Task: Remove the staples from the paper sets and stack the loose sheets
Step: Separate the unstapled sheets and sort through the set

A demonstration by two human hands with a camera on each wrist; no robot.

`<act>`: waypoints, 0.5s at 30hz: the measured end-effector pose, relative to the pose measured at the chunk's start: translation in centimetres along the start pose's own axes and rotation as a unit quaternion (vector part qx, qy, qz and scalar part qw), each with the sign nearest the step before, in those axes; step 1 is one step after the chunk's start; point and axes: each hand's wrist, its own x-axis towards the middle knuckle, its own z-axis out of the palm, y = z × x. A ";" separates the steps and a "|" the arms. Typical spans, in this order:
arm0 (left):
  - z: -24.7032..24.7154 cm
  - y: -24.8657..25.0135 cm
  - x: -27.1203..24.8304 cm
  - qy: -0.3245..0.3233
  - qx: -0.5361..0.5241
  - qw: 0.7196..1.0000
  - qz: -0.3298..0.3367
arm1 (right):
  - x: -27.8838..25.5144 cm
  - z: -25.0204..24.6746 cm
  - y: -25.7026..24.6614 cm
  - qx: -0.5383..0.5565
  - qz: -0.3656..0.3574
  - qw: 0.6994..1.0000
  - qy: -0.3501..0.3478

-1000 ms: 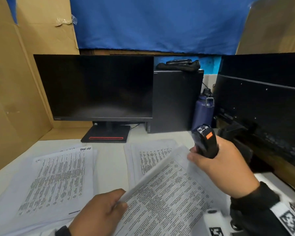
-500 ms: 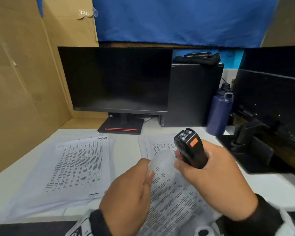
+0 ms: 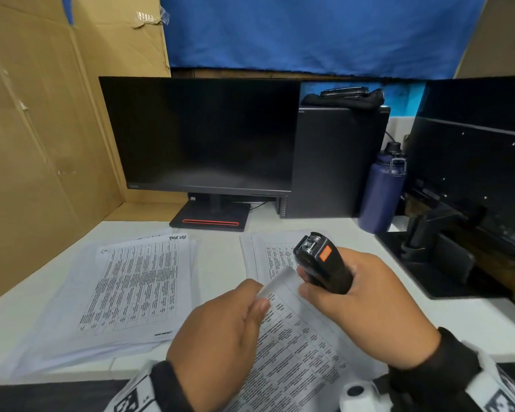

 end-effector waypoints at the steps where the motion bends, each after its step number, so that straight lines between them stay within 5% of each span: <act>1: -0.1 -0.2 0.1 0.007 0.002 1.000 0.002 | 0.1 -0.1 0.0 0.012 -0.003 1.000 0.027; 4: -0.4 -0.7 0.2 0.021 0.006 1.000 0.010 | 0.8 0.0 0.1 0.163 0.028 0.978 0.130; 8: 0.0 -0.3 -0.1 0.004 0.026 0.999 0.030 | 1.2 0.5 -0.2 0.355 0.125 0.906 0.196; 15: 0.8 0.6 -0.6 0.010 0.054 0.997 0.047 | 0.3 3.1 -0.1 0.289 0.128 0.931 0.183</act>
